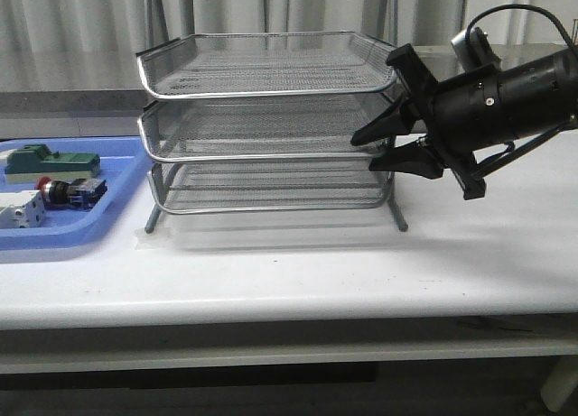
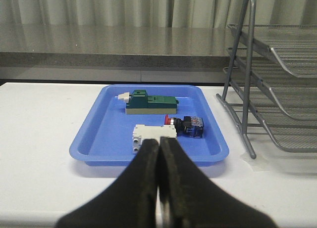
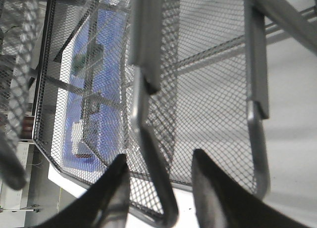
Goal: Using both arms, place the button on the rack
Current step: 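Reach the right gripper to the middle rack tier's front edge, then pull the middle mesh tier outward toward the robot with the right gripper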
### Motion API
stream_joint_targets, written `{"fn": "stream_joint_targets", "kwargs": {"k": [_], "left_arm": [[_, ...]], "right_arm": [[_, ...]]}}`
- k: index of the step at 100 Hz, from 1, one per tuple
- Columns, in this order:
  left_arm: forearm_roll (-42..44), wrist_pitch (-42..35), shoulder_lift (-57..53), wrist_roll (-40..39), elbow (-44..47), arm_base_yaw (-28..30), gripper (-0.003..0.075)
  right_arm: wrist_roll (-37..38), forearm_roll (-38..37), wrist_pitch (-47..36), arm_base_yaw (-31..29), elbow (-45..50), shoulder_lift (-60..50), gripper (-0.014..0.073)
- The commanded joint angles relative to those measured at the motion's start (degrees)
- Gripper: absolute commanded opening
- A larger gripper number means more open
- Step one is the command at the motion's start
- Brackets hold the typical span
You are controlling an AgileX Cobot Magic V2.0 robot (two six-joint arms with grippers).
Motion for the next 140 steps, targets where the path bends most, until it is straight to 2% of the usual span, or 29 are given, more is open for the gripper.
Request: {"fn": "stream_joint_targets", "kwargs": {"k": [1, 16, 26, 61, 83, 140], "left_arm": [[-0.4, -4.6, -2.0, 0.1, 2.7, -0.5, -0.0020], [-0.4, -4.6, -2.0, 0.1, 2.7, -0.5, -0.0020], [-0.4, -4.6, -2.0, 0.1, 2.7, -0.5, -0.0020], [-0.4, -4.6, -2.0, 0.1, 2.7, -0.5, -0.0020], [-0.4, -4.6, -2.0, 0.1, 2.7, -0.5, -0.0020], [-0.4, -4.6, -2.0, 0.1, 2.7, -0.5, -0.0020]], "right_arm": [[-0.7, 8.1, 4.2, 0.1, -1.7, -2.8, 0.0171], [-0.7, 8.1, 4.2, 0.1, -1.7, -2.8, 0.0016], [-0.7, 8.1, 4.1, 0.1, -1.7, -2.8, -0.0030], [-0.7, 7.7, 4.1, 0.1, -1.5, -2.8, -0.0034], [-0.7, 6.6, 7.1, 0.1, -0.8, -2.8, -0.0034], [-2.9, 6.4, 7.7, 0.1, 16.3, -13.5, -0.0034]]}}
